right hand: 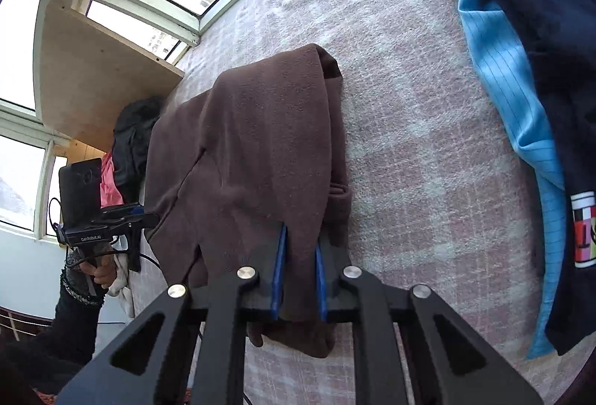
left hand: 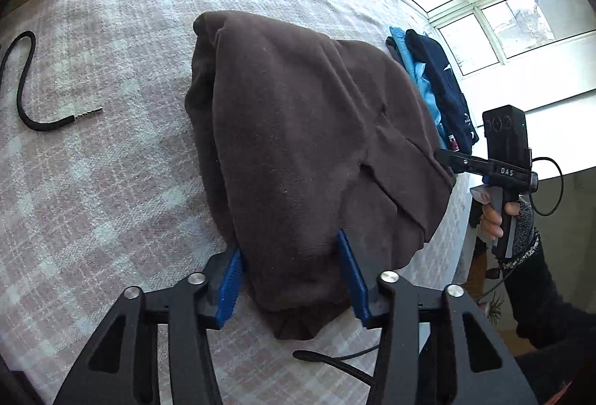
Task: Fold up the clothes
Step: 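Grasp the fleece bundle edge with both grippers and lift it, then lower the fleece bundle back onto the checked cloth and open both grippers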
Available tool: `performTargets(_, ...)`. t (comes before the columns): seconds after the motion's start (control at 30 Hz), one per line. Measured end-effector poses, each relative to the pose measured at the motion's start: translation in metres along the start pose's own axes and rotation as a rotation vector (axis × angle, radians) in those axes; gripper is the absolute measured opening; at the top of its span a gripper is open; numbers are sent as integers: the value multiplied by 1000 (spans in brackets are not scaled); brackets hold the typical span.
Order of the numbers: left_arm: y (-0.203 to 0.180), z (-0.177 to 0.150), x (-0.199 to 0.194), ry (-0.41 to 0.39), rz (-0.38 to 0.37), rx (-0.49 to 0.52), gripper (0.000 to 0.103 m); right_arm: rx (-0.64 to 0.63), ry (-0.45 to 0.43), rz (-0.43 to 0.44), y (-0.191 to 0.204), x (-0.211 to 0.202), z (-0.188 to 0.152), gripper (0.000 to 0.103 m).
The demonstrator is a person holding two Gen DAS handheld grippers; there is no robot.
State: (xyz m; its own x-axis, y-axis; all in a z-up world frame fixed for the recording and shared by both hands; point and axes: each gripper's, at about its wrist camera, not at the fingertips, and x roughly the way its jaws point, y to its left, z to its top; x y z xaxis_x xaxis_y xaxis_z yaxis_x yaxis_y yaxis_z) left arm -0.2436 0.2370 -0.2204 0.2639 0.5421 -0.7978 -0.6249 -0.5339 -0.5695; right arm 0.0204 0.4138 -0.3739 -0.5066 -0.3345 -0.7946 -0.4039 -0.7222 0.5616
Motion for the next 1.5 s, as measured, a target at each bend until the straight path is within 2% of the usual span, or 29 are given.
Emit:
performTargets(0.1,-7,1,-11,-8,0,23,20,-62,-15,-9,20,-20,-4,10)
performTargets(0.17,-17,-2,-28,-26,3,52,20,-89,-24,-28,22,-26,-11,10)
performTargets(0.23,-18,-8,-36,-37,22,73,20,-87,4,-101,12,-8,-18,10)
performTargets(0.3,-13,-13,-36,-33,47,82,23,-72,44,-128,3,10,-20,17)
performTargets(0.37,9,-17,-13,38,84,24,20,-58,43,-127,3,6,-17,19)
performTargets(0.5,-5,-11,-31,2,118,76,21,-100,-83,-146,16,-40,4,19)
performTargets(0.57,-12,-7,-40,-18,132,105,24,-127,-143,-119,19,-50,24,19)
performTargets(0.63,-33,15,-50,-69,118,170,36,-149,-168,-147,19,-39,52,19)
performTargets(0.67,-42,27,-54,-93,112,201,37,-150,-163,-161,13,-30,66,20)
performTargets(0.7,-45,40,-53,-107,114,219,38,-136,-144,-167,2,-19,80,24)
performTargets(0.77,-35,51,-49,-105,111,189,38,-48,-77,-123,-23,3,100,34)
performTargets(0.83,-26,61,-45,-102,109,158,38,59,-17,-34,-44,22,113,34)
performTargets(1.03,3,94,-32,-93,100,67,39,281,73,221,-78,52,125,34)
performTargets(1.17,22,115,-23,-88,94,6,41,228,86,207,-68,48,125,34)
performTargets(1.23,31,125,-19,-86,91,-23,69,199,83,187,-60,55,126,34)
performTargets(1.27,34,125,-19,-88,88,-30,74,186,80,177,-57,59,127,34)
performTargets(1.3,37,125,-18,-90,85,-38,75,171,69,169,-54,62,127,34)
performTargets(1.37,43,128,-6,-66,104,-54,74,136,39,161,-49,65,124,27)
performTargets(1.4,46,129,1,-52,116,-59,70,117,14,155,-46,62,121,22)
performTargets(1.43,49,130,8,-39,124,-64,57,101,-20,150,-45,55,117,20)
performTargets(1.5,53,126,20,-28,99,-83,45,81,-96,172,-41,36,107,15)
